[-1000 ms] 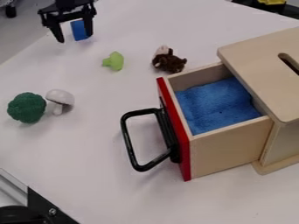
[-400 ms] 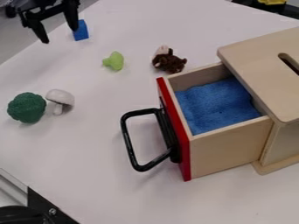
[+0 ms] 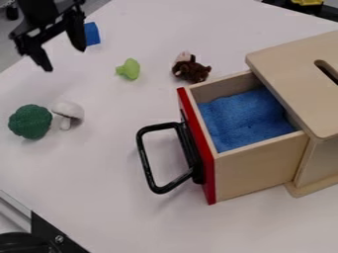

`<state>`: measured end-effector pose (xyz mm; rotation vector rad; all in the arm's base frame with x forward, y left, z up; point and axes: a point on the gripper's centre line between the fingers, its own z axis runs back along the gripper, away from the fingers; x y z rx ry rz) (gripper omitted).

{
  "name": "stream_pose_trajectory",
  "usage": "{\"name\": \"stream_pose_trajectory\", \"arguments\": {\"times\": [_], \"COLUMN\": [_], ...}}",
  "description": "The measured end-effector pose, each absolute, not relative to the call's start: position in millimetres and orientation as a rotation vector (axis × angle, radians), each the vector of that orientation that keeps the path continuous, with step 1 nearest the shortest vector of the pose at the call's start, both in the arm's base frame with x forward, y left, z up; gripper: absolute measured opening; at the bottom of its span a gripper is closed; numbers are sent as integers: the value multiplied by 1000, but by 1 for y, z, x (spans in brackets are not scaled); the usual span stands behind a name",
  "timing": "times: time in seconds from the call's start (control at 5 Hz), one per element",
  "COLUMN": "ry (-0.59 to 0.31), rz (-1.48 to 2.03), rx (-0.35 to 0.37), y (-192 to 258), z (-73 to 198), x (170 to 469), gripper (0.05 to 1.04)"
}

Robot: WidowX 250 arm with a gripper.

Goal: Move the white mushroom to the right side of the blue object

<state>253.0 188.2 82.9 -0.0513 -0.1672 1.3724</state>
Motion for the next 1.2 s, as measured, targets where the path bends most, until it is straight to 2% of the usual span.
{"name": "stream_pose_trajectory", "arguments": {"times": [0.4,1.0,1.2], "ry": [-142,-158,-130], "rz": [1461,1444,1456], "rx": [-32,6,11], "y": [169,160,160], "z": [58,41,32], "x": [229,221,220], "gripper": [1001,1001,1001]}}
